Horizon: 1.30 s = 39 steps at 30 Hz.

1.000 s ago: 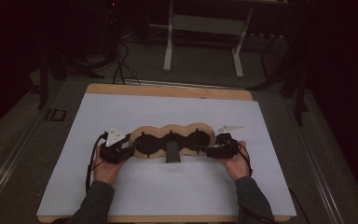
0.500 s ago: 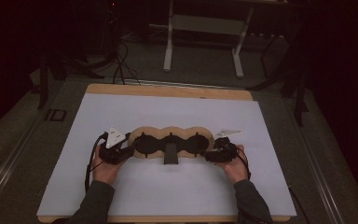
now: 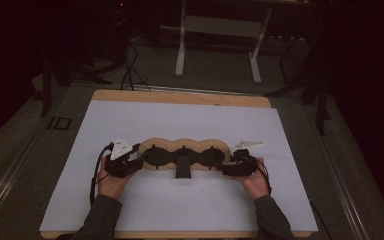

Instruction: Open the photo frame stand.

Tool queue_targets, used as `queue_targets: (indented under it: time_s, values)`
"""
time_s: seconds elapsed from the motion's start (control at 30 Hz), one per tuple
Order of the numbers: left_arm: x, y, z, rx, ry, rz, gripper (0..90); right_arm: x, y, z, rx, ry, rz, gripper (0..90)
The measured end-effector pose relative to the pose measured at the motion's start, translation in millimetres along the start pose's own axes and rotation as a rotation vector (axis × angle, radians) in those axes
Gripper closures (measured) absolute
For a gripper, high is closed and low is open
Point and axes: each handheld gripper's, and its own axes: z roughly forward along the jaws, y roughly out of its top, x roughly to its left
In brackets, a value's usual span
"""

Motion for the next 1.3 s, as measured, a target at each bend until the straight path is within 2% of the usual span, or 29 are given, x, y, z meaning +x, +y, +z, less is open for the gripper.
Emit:
queue_targets:
  time_s: [0.13,0.37,0.57,0.97,1.13,1.3]
  values:
    - [-0.3,-0.5,-2.7,-0.001,-0.016,-0.001,54.2,1.7,-2.2,-1.6,-0.003,0.007,0.001,37.5]
    - [-4.0,-1.6,-8.1,0.005,-0.021,0.025,53.6,4.7,-7.6,-4.8,-0.015,0.01,0.004,36.3]
    - [-7.9,-4.3,-14.6,0.009,-0.027,0.039,52.8,11.0,-10.9,-6.7,-0.015,-0.013,-0.012,35.6]
    - [-12.3,-10.2,-23.3,0.014,-0.039,0.026,53.0,15.4,-16.0,-10.9,-0.016,-0.01,0.005,34.2]
    - [-16.1,-13.1,-28.4,0.025,-0.04,0.039,52.4,15.7,-18.9,-14.3,-0.01,0.003,0.023,34.6]
    - [-16.1,-14.9,-30.5,0.024,-0.049,0.021,52.0,13.7,-22.2,-18.5,-0.001,-0.005,0.038,34.9]
